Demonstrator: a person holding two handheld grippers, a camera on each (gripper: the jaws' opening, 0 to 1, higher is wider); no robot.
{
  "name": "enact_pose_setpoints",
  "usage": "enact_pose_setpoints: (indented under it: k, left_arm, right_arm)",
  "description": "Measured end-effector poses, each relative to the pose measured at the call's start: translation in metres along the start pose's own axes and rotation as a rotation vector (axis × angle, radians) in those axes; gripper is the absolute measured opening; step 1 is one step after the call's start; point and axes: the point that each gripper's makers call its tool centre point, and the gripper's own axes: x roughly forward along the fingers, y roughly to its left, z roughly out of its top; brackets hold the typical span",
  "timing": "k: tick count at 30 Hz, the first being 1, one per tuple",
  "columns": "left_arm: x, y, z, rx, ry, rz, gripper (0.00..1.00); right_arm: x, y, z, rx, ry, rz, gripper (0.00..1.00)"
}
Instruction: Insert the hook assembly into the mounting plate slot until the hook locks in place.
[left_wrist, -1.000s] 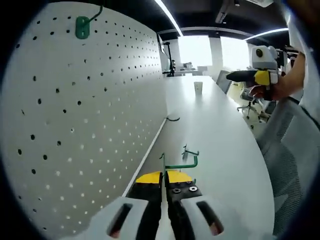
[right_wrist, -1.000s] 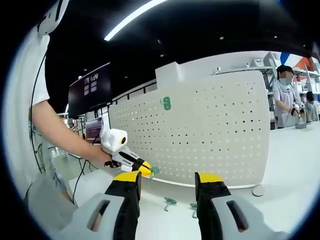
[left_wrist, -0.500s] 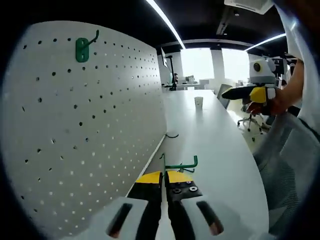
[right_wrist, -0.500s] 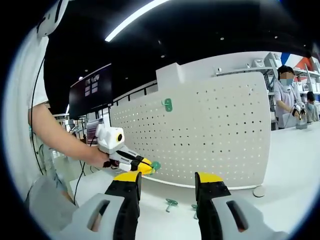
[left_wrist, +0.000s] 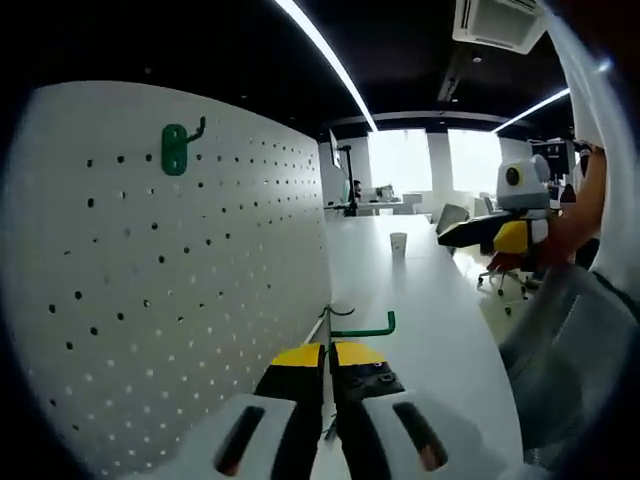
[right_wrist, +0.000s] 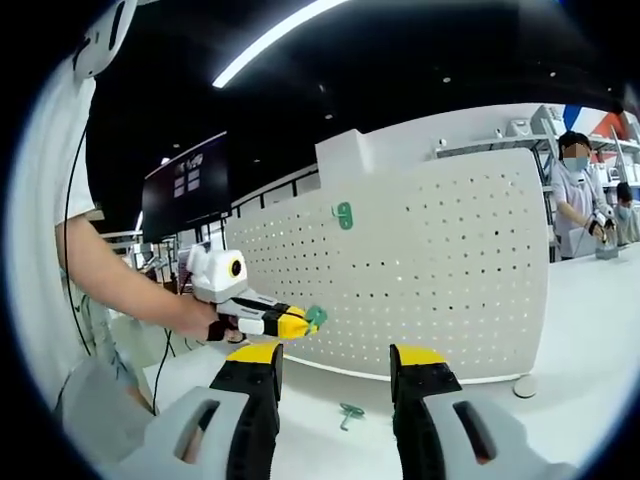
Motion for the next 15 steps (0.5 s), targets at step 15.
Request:
enact_pose_setpoints:
  k: [15]
  left_arm:
    - [-0.004,-0.013,0.045,-0.081,-0.187,-0.027,0.02]
  right_arm:
    - [0.003,0.007,0.004,0.007,-0.014,0.009,0.41]
